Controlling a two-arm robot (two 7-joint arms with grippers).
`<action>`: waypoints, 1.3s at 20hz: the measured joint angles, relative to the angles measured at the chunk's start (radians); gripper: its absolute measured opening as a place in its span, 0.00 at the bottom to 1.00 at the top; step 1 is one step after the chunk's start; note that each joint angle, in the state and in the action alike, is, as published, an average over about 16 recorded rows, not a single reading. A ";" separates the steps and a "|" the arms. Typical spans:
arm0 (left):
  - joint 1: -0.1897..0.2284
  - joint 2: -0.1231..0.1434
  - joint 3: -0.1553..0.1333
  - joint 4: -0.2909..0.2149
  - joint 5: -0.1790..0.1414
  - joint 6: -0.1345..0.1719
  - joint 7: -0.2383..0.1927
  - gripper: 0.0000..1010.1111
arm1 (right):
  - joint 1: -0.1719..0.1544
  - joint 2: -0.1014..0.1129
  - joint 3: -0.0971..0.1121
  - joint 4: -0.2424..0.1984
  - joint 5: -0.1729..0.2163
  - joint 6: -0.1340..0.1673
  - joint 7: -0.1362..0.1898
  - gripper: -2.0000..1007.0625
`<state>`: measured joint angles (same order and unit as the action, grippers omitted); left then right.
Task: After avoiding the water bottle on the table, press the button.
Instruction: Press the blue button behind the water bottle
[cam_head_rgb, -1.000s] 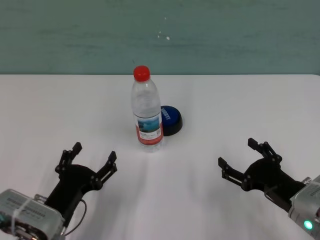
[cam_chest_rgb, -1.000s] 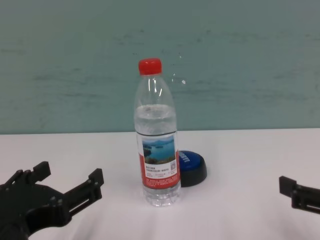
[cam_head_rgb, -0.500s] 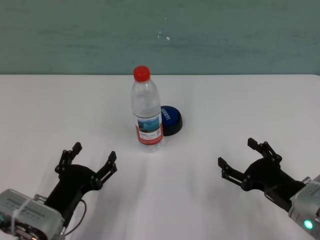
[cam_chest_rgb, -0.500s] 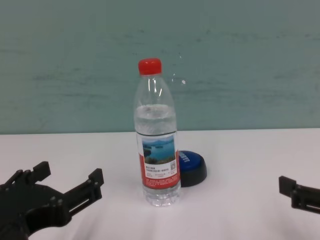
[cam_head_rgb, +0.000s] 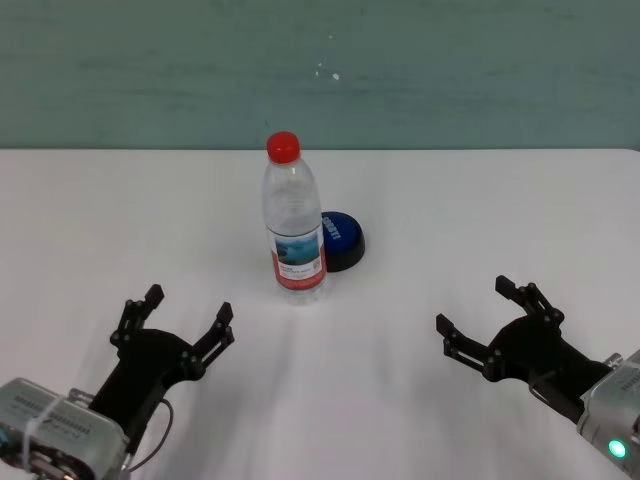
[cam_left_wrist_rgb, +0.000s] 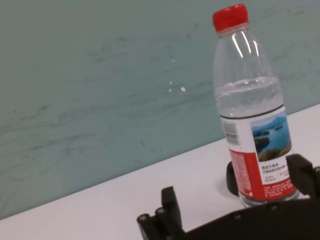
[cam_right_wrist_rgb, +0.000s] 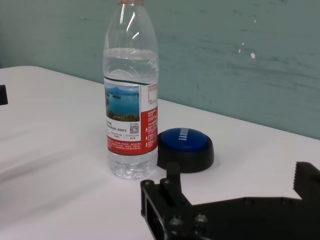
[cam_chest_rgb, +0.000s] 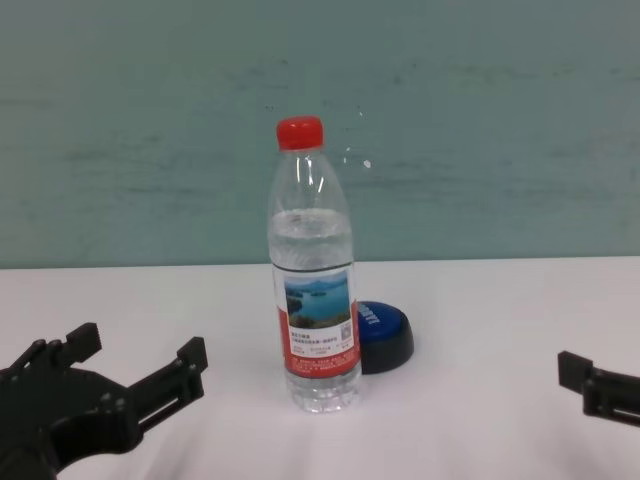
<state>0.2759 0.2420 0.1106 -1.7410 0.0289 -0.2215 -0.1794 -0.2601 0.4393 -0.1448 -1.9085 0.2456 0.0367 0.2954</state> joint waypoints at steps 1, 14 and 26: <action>0.000 0.000 0.000 0.000 0.000 0.000 0.000 0.99 | 0.000 0.000 0.001 -0.001 0.001 -0.001 0.001 1.00; 0.000 0.000 0.000 0.000 0.000 0.000 0.000 0.99 | 0.028 0.029 0.017 -0.052 0.019 0.007 0.026 1.00; 0.000 0.000 0.000 0.000 0.000 0.000 0.000 0.99 | 0.148 0.062 0.014 -0.041 0.092 0.070 0.070 1.00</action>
<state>0.2759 0.2420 0.1106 -1.7410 0.0289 -0.2215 -0.1794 -0.1118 0.5018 -0.1311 -1.9492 0.3372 0.1071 0.3655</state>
